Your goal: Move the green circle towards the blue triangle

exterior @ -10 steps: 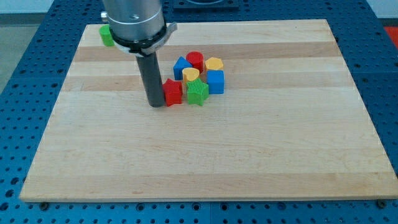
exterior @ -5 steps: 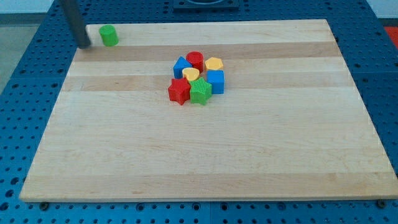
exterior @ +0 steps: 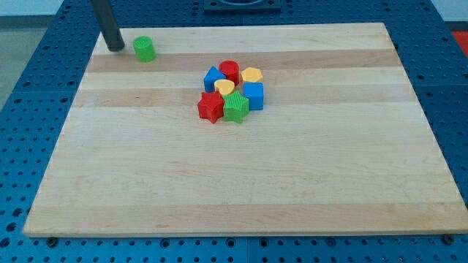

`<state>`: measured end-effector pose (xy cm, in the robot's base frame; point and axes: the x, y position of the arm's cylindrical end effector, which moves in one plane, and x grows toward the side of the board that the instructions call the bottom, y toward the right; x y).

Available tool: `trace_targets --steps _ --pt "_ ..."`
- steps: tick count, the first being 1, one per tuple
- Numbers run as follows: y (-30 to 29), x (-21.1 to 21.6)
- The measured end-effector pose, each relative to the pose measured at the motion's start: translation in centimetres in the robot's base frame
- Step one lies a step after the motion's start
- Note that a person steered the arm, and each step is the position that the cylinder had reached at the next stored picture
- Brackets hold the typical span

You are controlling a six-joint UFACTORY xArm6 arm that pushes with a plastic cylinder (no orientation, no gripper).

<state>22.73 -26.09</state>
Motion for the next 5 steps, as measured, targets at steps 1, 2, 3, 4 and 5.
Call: trace_targets --steps 1,2,3,4,5 --pt "5.5 2.4" --pt "7.7 9.6" --pt "8.3 12.9" --pt "5.9 8.8" --pt "6.8 6.6"
